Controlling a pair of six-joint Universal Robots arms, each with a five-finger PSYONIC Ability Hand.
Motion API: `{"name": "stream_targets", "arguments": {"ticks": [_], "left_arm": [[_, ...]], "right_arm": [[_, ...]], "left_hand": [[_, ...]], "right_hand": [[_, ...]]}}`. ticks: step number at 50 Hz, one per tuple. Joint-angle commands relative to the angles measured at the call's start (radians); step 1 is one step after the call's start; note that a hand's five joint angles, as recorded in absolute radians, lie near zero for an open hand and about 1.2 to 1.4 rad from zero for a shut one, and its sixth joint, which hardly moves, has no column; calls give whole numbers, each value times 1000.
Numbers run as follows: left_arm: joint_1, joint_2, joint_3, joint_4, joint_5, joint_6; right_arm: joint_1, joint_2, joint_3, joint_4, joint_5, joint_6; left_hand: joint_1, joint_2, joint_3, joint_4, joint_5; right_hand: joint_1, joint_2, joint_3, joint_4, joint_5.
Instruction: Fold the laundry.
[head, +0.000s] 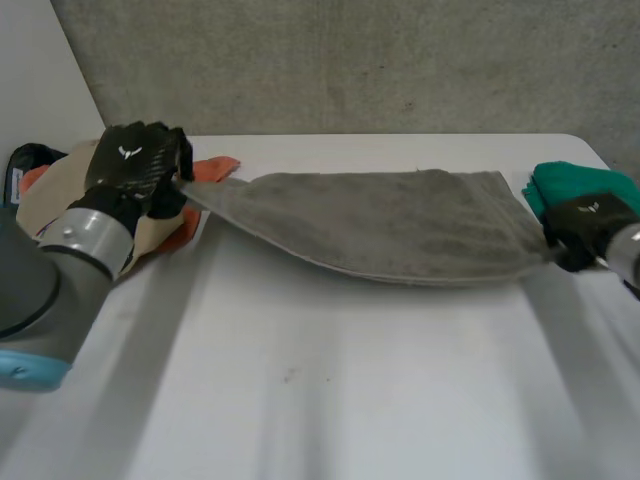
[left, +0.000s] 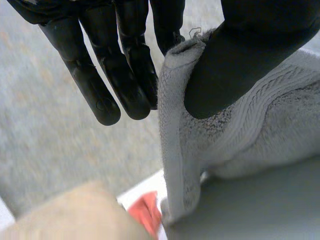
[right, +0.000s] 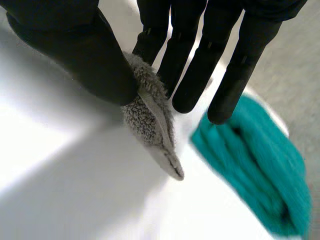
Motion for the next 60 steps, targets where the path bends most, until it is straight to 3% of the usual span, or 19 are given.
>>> {"name": "stream_targets", "arguments": {"ticks": [1,5,10,15,19,30,40,41,42,43,48,52,57,60], "left_arm": [[44,156,-73,-440,9,55],[47,181,-141,-629,24,236],[41,158,-187,-597,37,397],[31,17,-143,-406,34,364],[24,-138,-22,-257,21,298],[23,-419,294,-161,-14,276],[3,-679,632,-155,-52,272],[1,-692,653,-155,-51,270],[-3,-712,685,-155,-48,272],[-9,-716,696,-155,-46,272],[-40,-707,700,-151,-37,269],[-46,-612,631,-158,-40,252],[-35,-433,453,-151,-34,177],[-34,-378,391,-151,-31,140]], "right_arm": [[-123,-216,175,381,20,-521],[-163,-270,223,383,-24,-549],[-157,-244,235,294,-70,-524],[-132,-94,165,130,-46,-417],[-38,9,74,-9,5,-317],[69,212,-90,-425,30,-283],[102,454,-335,-498,68,-286],[104,473,-355,-499,74,-286],[109,500,-392,-501,95,-286],[113,509,-406,-504,108,-286],[132,479,-402,-508,155,-248],[127,353,-301,-490,145,-112],[84,108,-150,-348,67,51],[15,68,-104,-242,13,77]], "left_hand": [[236,196,201,193,228],[236,196,201,193,228],[236,196,201,193,228],[236,196,201,193,228],[236,196,201,193,228],[236,196,201,193,228],[236,196,201,193,228],[236,196,201,193,228],[-522,-562,-557,-565,-530],[-904,-944,-940,-948,-913],[-985,-1025,-1021,-1029,-994],[-985,-1025,-1021,-1029,-994],[-985,-1025,-1021,-1029,-994],[-985,-1025,-1021,-1029,-994]], "right_hand": [[280,219,210,199,212],[280,219,210,199,212],[280,219,210,199,212],[280,219,210,199,212],[280,219,210,199,212],[280,219,210,199,212],[280,219,210,199,212],[121,60,51,40,53],[-752,-813,-823,-833,-821],[-942,-1002,-1012,-1023,-1010],[-942,-1002,-1012,-1023,-1010],[-942,-1002,-1012,-1023,-1010],[-942,-1002,-1012,-1023,-1010],[-847,-908,-917,-928,-915]]}}
